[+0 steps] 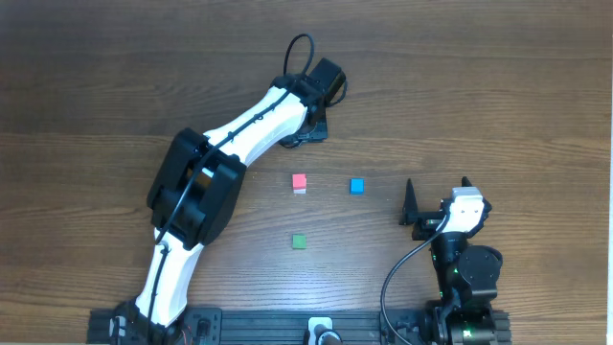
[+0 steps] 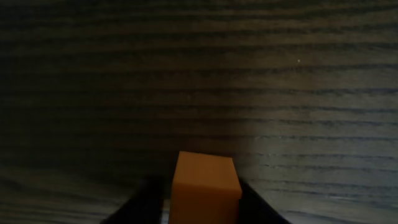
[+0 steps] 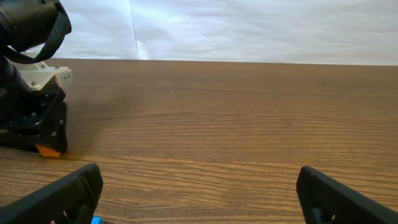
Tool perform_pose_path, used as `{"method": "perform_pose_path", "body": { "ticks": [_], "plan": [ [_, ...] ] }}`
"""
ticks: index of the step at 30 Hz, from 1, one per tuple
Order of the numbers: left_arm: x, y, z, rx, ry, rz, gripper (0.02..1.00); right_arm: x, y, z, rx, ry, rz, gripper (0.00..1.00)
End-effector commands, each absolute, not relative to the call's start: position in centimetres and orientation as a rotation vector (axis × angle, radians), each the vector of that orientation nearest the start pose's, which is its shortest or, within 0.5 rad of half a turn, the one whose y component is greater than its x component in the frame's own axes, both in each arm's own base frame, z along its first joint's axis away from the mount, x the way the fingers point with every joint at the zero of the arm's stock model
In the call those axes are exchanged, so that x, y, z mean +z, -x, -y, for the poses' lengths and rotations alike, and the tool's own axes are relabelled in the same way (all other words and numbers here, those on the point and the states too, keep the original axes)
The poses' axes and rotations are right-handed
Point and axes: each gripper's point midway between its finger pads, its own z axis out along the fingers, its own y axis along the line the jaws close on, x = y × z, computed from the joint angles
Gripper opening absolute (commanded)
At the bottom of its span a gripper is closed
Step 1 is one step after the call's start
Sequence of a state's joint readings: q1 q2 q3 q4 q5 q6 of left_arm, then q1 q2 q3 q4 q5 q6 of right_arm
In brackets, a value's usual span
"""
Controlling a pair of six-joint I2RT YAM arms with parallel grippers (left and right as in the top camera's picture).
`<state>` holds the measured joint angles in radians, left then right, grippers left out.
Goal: Stack Cubes
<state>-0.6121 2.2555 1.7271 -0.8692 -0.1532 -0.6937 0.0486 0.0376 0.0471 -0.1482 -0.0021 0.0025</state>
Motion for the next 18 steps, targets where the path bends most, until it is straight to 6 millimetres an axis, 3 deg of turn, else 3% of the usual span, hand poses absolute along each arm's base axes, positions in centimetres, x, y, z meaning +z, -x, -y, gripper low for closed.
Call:
{"method": "perform_pose_path", "body": {
  "ticks": [1,9,12,18],
  "plan": [
    [0.2,-40.0,24.9,0.026,0.125,-2.921,0.283,15.0,-24.4,-1.5,0.050,0.051,-1.707,0.993],
    [1.3,-40.1,25.1,0.004,0.127,-2.904,0.205,15.0,-24.4,-1.5,0.050,0.051,-1.707,0.993],
    [3.2,-40.0,25.2,-0.027,0.126,-2.888,0.172,15.0,-24.4,-1.5,0.050,0.051,-1.707,0.991],
    [9.2,-39.0,26.1,-0.118,0.100,-2.814,0.137,15.0,-24.4,-1.5,0.050,0.051,-1.707,0.993]
  ]
}}
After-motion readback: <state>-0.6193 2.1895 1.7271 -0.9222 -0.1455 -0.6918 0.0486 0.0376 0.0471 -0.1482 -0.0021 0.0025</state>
